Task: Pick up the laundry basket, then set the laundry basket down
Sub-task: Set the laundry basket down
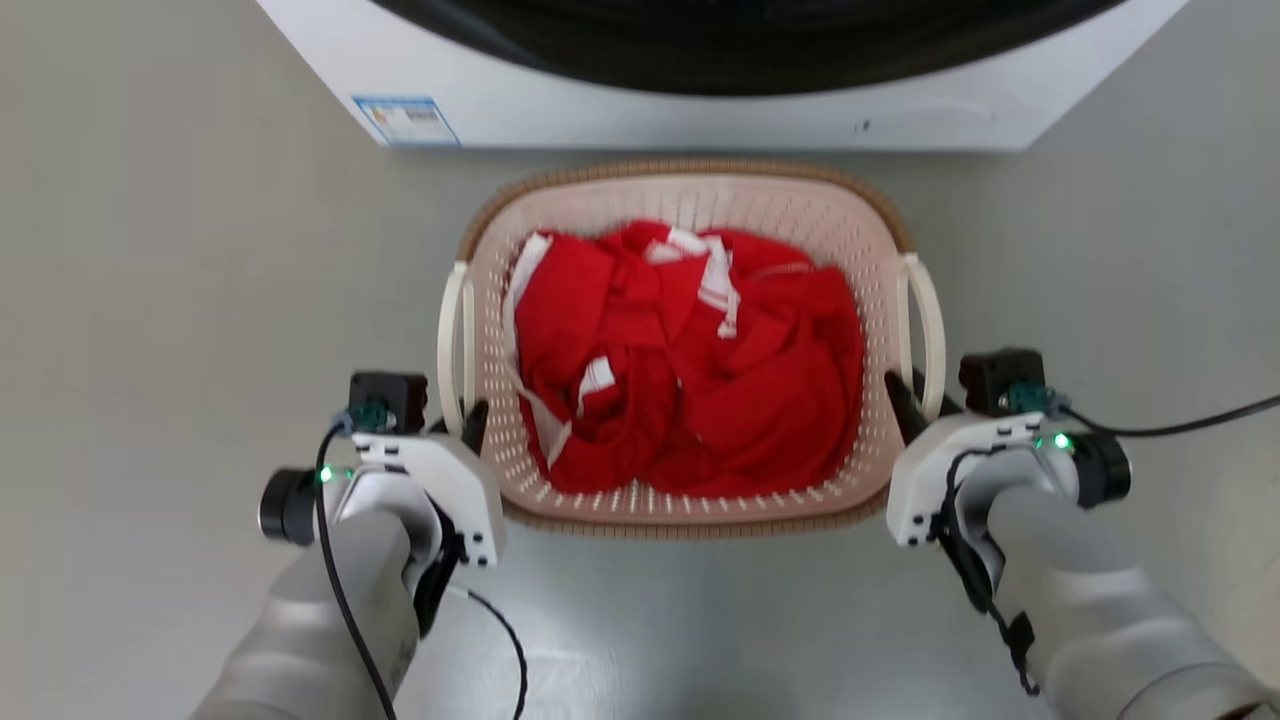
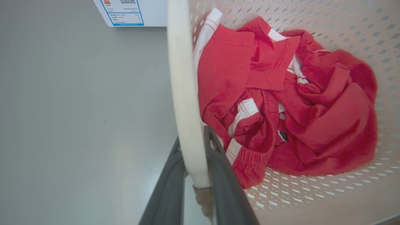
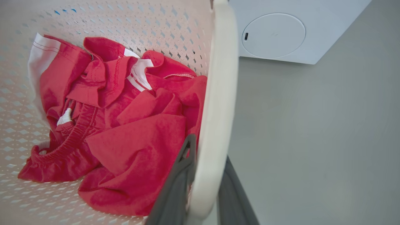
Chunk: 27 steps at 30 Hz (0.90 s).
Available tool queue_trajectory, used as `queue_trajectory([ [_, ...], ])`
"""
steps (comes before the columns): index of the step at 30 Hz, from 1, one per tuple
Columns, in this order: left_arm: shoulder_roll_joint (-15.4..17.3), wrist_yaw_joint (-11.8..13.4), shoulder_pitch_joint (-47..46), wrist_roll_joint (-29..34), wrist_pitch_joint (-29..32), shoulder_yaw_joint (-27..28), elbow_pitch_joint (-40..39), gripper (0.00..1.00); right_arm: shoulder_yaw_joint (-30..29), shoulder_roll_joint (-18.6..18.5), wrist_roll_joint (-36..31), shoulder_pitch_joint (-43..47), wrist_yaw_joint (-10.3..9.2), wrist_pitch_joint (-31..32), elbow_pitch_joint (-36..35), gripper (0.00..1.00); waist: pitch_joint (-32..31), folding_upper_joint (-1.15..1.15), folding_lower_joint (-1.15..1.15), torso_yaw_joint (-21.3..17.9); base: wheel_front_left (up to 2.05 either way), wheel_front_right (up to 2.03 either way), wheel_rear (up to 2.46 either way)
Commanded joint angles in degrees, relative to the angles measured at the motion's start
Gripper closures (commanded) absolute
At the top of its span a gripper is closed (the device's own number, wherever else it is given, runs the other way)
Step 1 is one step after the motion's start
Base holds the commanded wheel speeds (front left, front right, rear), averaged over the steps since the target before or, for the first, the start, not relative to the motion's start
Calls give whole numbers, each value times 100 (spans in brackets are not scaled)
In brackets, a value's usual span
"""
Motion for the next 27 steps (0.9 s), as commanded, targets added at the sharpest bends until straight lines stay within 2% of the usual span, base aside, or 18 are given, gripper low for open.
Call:
queue_trajectory([
  [1, 419, 62, -164, 111, -114, 99, 87, 100, 11, -211, -104, 68, -15, -120, 33, 100, 243, 0, 0, -21, 0, 0, 0],
  [20, 502, 157, -885, 356, -310, 250, -144, 100, -1774, -211, -2054, -238, -15, -121, -547, 100, 1334, 0, 0, 21, 0, 0, 0],
  [27, 549, 240, -993, 520, -313, 431, -396, 100, -2248, -211, -2562, -277, -15, -121, -756, 100, 1593, 0, 0, 75, 0, 0, 0],
])
